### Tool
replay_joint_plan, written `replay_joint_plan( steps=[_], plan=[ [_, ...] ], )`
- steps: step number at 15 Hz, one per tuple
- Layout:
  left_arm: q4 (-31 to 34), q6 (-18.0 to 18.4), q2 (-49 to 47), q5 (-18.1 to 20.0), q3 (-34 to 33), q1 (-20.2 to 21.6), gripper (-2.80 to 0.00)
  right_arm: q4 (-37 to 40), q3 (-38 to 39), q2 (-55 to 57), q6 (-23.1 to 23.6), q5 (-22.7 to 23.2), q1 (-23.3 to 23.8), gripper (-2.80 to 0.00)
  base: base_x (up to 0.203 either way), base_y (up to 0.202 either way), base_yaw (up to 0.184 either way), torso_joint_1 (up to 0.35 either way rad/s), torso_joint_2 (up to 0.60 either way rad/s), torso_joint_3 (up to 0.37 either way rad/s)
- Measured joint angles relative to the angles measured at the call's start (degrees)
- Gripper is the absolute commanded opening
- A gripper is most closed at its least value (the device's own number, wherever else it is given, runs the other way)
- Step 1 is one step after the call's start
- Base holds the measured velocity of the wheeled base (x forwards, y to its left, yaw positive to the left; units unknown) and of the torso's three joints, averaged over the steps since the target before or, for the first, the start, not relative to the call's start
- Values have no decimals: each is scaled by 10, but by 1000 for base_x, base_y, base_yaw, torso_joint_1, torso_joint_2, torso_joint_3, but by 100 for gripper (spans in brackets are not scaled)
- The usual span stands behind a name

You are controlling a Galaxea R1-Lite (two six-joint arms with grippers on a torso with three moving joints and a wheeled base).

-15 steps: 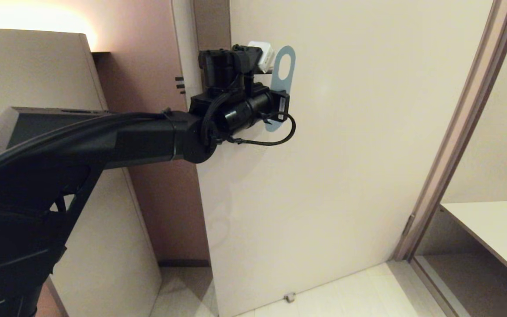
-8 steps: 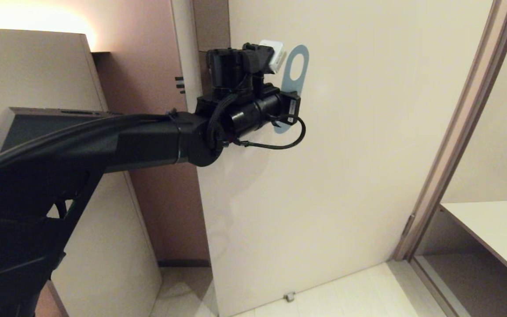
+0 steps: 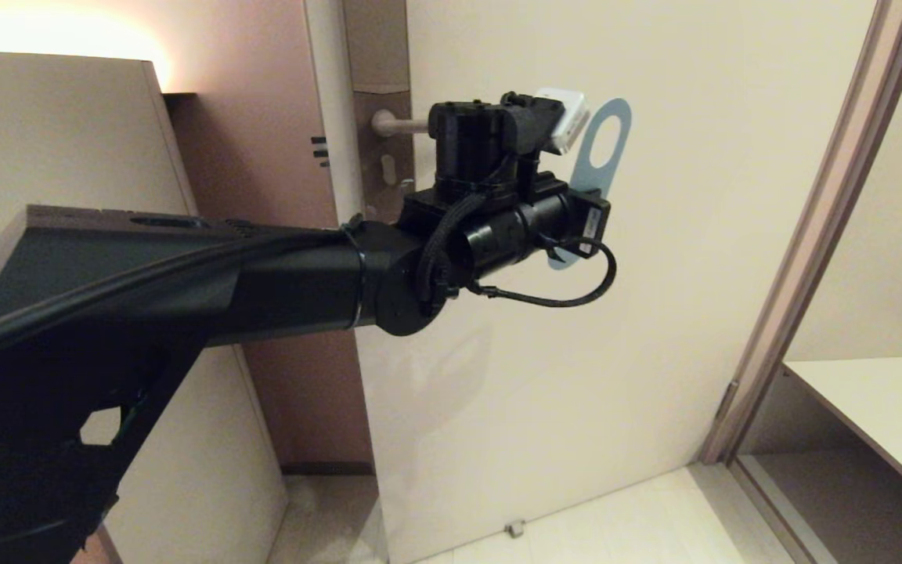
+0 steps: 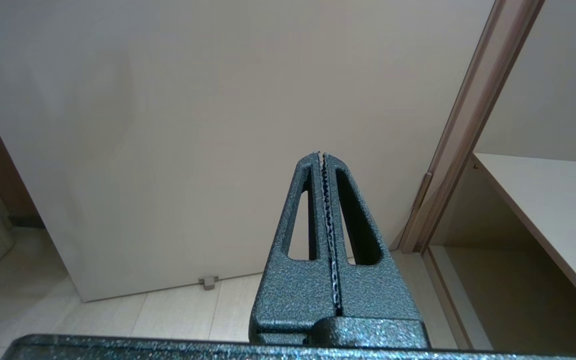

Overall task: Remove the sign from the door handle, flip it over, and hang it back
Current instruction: Hand it to the other hand

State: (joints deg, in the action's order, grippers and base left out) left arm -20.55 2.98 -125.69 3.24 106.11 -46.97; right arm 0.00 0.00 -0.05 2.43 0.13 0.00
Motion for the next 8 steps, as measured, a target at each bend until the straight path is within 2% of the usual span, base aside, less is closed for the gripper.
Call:
replay_joint_plan(
  steps=[2,4,8],
  plan=[
    [0,-18,14,8,-27,-25,-280,0,0,0,0,0,0,-280,0,0,0,0,0,0],
    [-1,-32,37,32,-66,-47,-280,0,0,0,0,0,0,-280,0,0,0,0,0,0],
    [-20,-42,112,108,-183,-83,-280,0,0,0,0,0,0,-280,0,0,0,0,0,0]
  ],
)
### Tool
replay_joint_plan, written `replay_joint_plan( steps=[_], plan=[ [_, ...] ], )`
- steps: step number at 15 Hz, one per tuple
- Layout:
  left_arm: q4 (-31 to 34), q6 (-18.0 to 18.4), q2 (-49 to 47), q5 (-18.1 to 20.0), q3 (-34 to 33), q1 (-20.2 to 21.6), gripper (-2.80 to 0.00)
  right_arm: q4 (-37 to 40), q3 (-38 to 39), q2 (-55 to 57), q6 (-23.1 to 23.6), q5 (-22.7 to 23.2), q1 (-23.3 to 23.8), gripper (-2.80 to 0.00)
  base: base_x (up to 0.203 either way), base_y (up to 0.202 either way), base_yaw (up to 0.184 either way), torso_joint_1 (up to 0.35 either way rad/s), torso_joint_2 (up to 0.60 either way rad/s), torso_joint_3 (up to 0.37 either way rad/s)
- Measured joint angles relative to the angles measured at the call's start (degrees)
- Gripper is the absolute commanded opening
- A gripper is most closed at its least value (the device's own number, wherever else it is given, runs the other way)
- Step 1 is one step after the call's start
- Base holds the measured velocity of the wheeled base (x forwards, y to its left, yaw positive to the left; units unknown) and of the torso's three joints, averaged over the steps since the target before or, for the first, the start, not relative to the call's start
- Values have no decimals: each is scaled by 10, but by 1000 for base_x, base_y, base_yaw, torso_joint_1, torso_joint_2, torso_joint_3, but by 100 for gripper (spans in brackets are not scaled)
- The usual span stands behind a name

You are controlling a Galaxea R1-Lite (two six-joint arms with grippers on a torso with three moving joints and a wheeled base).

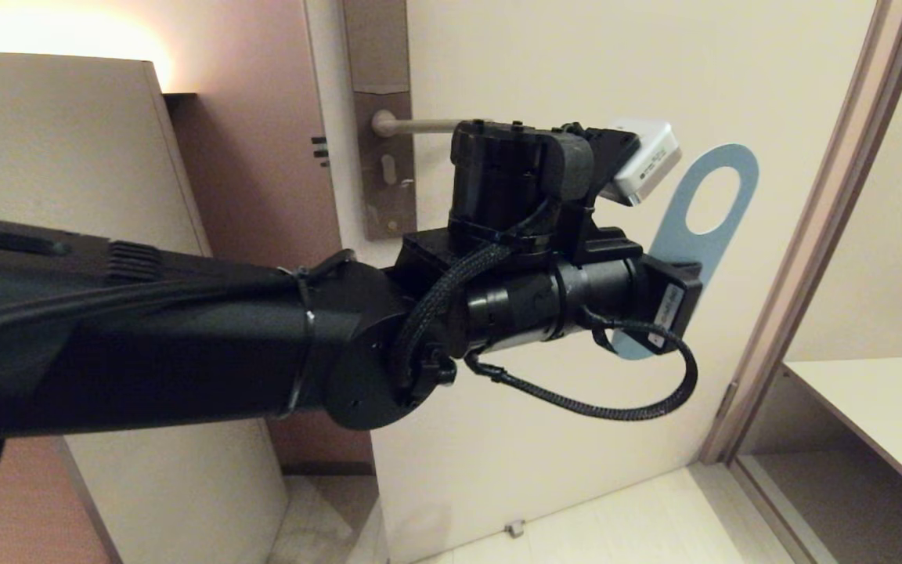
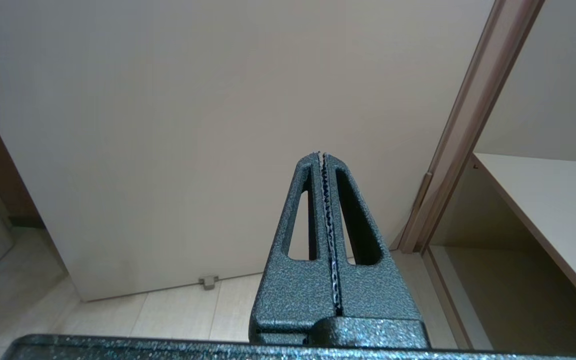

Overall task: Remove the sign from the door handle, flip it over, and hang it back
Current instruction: Hand it to the other hand

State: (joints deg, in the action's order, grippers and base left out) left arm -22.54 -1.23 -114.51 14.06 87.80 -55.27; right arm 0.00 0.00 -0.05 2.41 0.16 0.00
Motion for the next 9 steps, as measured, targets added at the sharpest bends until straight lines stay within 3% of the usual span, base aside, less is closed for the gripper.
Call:
replay_joint_plan(
  steps=[4,6,9],
  plan=[
    [-37,-26,97,56,-116,-16,-280,0,0,0,0,0,0,-280,0,0,0,0,0,0],
    [-45,-56,135,67,-146,-17,-280,0,0,0,0,0,0,-280,0,0,0,0,0,0],
    [-67,-69,161,84,-169,-10,-280,0,0,0,0,0,0,-280,0,0,0,0,0,0]
  ],
)
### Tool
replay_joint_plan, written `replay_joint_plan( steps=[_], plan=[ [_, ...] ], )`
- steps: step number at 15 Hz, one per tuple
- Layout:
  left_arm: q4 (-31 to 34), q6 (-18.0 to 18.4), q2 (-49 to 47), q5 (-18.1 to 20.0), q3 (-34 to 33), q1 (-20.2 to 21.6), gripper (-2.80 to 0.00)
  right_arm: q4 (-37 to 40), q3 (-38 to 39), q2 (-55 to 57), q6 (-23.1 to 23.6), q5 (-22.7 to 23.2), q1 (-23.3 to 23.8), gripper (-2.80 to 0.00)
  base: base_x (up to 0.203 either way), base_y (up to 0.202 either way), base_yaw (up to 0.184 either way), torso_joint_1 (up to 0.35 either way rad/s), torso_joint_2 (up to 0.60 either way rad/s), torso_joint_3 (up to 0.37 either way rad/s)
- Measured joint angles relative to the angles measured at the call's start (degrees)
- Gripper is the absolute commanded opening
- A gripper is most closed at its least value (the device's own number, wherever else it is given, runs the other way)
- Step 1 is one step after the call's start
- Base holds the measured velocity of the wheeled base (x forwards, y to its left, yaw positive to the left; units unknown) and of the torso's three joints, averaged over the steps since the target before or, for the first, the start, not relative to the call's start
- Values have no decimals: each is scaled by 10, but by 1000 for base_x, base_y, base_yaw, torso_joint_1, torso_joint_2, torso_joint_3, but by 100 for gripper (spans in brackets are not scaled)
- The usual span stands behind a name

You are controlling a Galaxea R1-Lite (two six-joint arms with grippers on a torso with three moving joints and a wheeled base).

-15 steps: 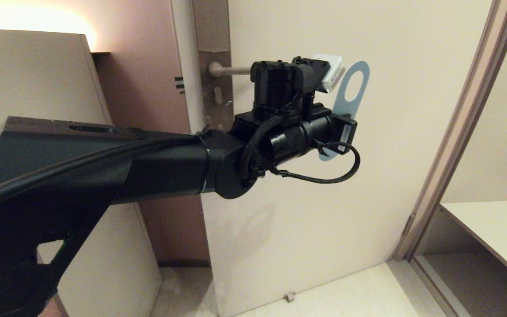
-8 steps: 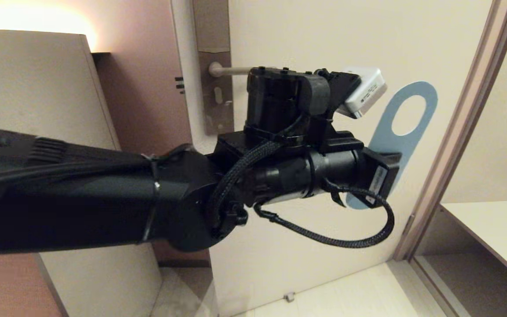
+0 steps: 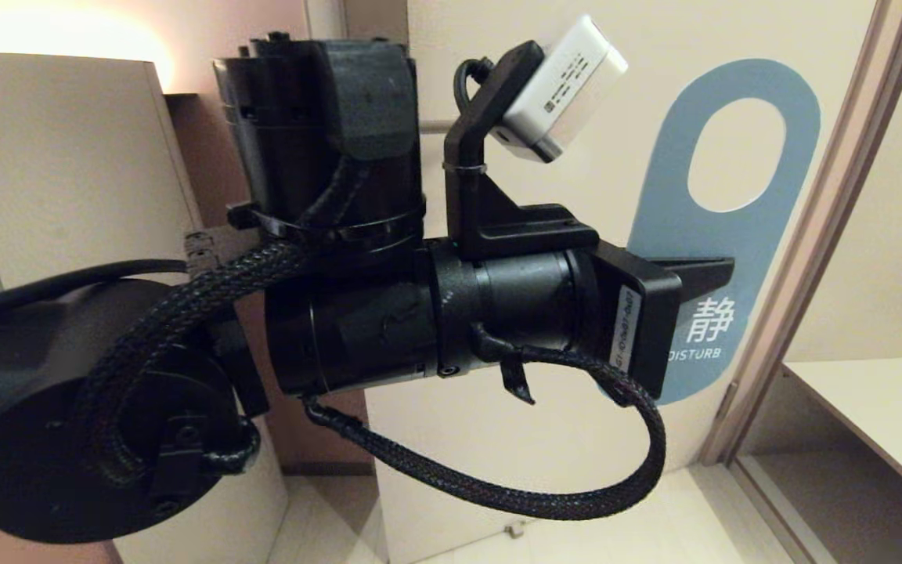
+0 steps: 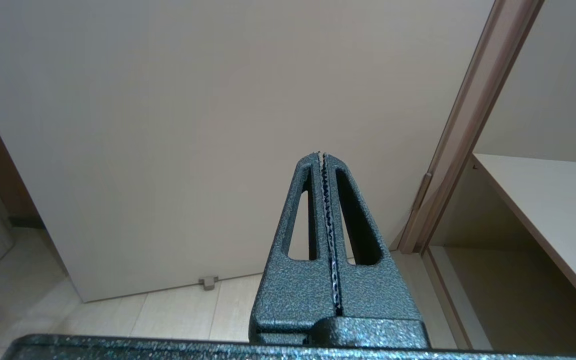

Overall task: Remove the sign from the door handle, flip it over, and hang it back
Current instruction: Hand it to the other hand

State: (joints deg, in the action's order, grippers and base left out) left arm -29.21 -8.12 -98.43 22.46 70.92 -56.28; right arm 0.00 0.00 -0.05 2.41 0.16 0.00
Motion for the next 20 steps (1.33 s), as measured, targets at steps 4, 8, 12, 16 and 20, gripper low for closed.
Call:
replay_joint_plan(
  steps=[4,8,12,16,20],
  plan=[
    [-3,-2,6,76,-17,44,-280,0,0,0,1,0,0,-280,0,0,0,0,0,0],
    [-63,-4,-26,142,-35,80,-280,1,0,0,4,2,0,-280,0,0,0,0,0,0],
    [-172,-48,-88,182,-40,95,-280,0,0,0,19,4,0,-280,0,0,0,0,0,0],
    [-219,-52,-140,190,-42,96,-280,3,0,0,20,2,0,-280,0,0,0,0,0,0],
    [-249,-59,-166,190,-56,95,-280,0,-6,0,28,5,0,-280,0,0,0,0,0,0]
  ],
)
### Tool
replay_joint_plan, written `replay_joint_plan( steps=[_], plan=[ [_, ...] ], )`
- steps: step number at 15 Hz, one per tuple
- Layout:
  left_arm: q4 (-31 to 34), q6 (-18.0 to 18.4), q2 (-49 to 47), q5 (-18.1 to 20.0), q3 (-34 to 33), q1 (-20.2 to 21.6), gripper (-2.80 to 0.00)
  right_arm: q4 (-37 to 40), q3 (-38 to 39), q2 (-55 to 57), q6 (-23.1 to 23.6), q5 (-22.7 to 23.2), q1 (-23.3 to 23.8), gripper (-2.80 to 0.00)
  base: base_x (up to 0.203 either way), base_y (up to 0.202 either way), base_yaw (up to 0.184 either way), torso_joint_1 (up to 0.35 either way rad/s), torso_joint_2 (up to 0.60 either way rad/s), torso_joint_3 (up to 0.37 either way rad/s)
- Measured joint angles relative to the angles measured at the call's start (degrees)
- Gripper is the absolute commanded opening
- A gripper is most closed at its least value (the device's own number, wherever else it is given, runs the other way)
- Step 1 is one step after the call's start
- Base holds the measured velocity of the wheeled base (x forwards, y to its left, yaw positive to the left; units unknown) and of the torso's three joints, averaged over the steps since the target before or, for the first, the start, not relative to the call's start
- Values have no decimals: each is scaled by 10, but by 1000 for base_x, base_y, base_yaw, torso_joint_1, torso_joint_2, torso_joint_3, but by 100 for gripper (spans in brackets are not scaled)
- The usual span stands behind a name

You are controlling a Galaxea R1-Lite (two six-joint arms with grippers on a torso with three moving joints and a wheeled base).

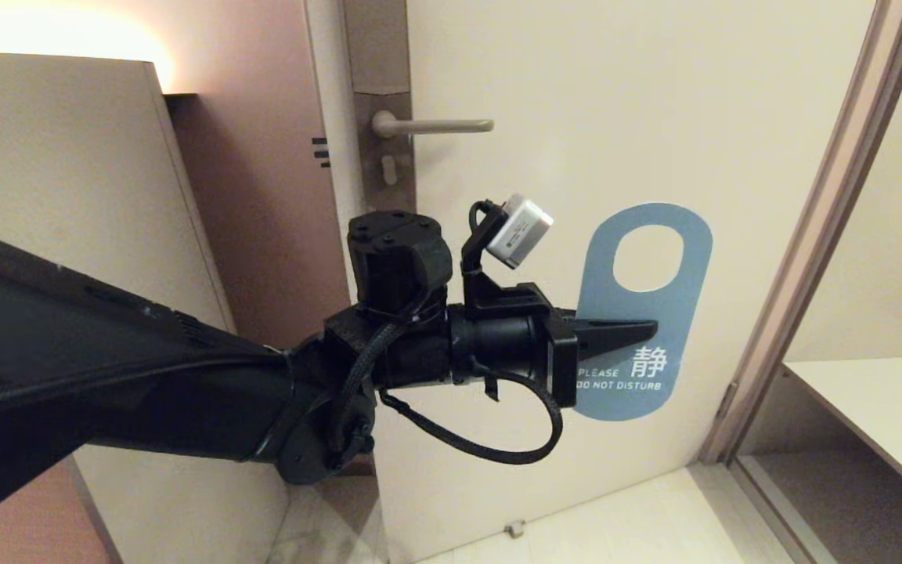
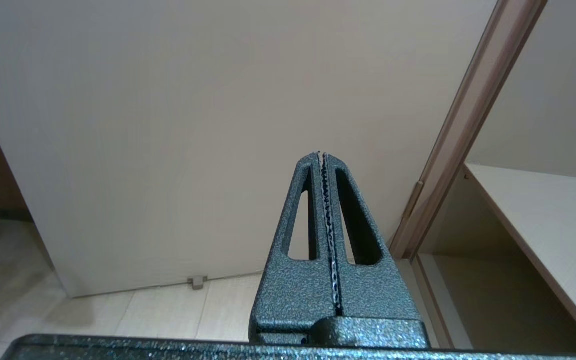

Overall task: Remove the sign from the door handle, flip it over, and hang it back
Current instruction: Hand it to the other hand

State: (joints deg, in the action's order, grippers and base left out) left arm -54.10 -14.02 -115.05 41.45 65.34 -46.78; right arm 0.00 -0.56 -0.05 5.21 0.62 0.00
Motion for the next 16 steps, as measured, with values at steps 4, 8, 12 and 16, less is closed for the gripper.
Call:
replay_joint_plan(
  steps=[4,8,12,16],
  plan=[
    [-11,0,-6,-1,-15,0,-280,14,-36,9,0,39,0,-280,0,0,0,0,0,0],
    [-14,0,-10,0,-14,-2,-280,19,-87,87,0,53,-10,-280,0,0,0,0,0,0],
    [-13,1,-14,1,-11,-10,-280,20,-140,204,0,93,-30,-280,0,0,0,0,0,0],
    [-13,0,-19,13,6,-13,-280,19,-195,327,2,144,-34,-280,0,0,0,0,0,0]
  ],
)
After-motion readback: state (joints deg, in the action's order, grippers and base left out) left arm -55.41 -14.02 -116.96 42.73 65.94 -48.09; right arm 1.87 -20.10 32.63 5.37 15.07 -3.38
